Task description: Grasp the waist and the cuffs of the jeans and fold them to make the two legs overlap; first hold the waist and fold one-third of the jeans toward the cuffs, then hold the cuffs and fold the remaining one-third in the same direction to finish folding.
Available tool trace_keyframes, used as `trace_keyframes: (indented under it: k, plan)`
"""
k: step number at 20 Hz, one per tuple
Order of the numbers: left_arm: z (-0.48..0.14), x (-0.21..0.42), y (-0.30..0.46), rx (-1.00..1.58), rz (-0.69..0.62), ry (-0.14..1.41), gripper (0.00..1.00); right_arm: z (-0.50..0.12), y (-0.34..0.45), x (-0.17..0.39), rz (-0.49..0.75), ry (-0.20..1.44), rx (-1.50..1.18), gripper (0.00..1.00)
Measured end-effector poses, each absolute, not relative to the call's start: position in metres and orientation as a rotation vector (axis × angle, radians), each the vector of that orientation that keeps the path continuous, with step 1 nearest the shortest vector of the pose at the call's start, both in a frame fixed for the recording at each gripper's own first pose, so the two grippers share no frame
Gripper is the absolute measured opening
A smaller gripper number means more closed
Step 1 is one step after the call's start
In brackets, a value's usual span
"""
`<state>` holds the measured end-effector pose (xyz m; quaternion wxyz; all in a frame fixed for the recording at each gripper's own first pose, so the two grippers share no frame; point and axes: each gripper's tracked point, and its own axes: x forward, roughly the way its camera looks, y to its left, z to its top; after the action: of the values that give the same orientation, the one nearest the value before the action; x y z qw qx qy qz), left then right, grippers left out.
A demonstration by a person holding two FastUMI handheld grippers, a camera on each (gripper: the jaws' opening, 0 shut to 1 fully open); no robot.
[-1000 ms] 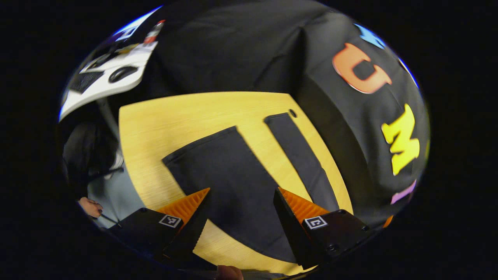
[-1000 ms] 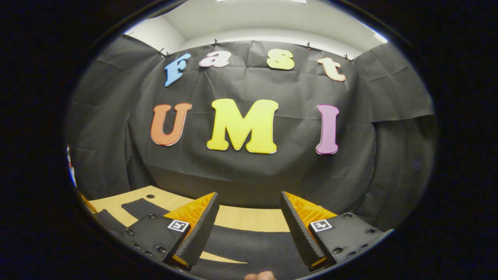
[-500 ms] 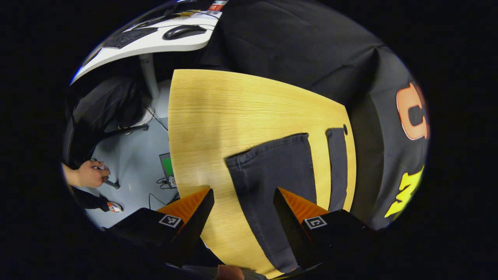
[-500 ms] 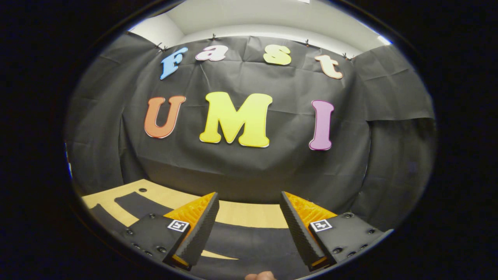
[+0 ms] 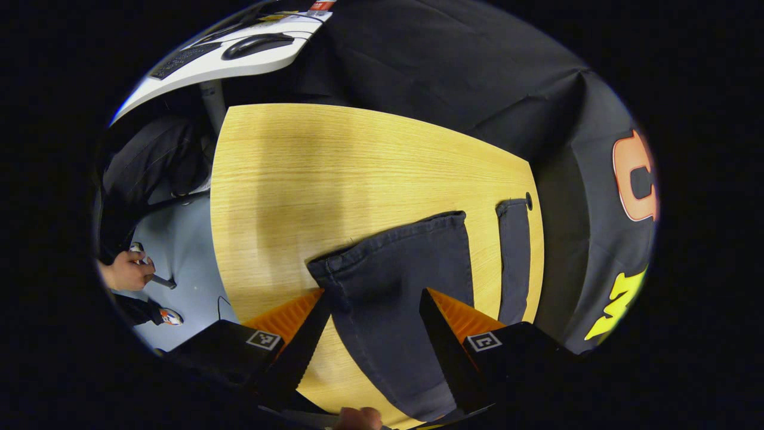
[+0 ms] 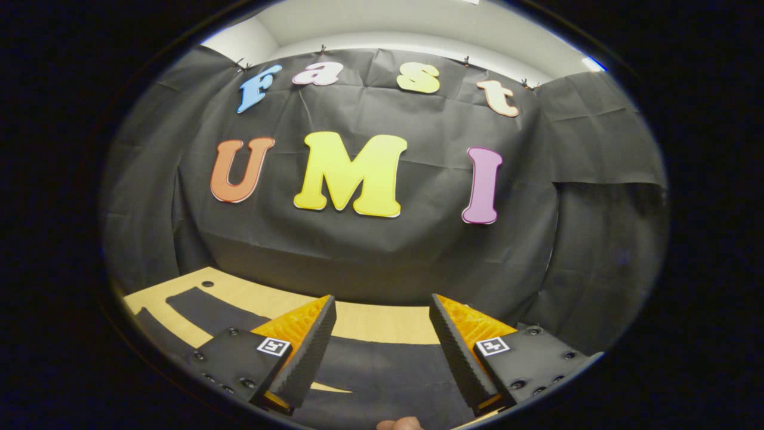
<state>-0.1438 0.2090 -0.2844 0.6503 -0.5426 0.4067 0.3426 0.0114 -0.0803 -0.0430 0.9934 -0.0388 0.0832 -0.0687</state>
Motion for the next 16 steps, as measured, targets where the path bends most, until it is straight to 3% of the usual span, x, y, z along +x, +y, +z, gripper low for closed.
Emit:
trace_keyframes:
  k: [5, 10, 16]
  plan:
    - [-0.289, -0.146, 0.215, -1.309, 0.804, 0.917, 0.96, -0.059, -0.101, 0.007, -0.187, 0.212, -0.039, 0.96]
    - [-0.301, -0.152, 0.214, -1.387, 0.836, 0.886, 0.2, -0.078, -0.139, 0.009, -0.249, 0.278, 0.031, 0.96]
    - [-0.298, -0.149, 0.214, -1.325, 0.814, 0.915, 0.04, -0.148, -0.222, -0.001, -0.387, 0.597, 0.323, 0.97]
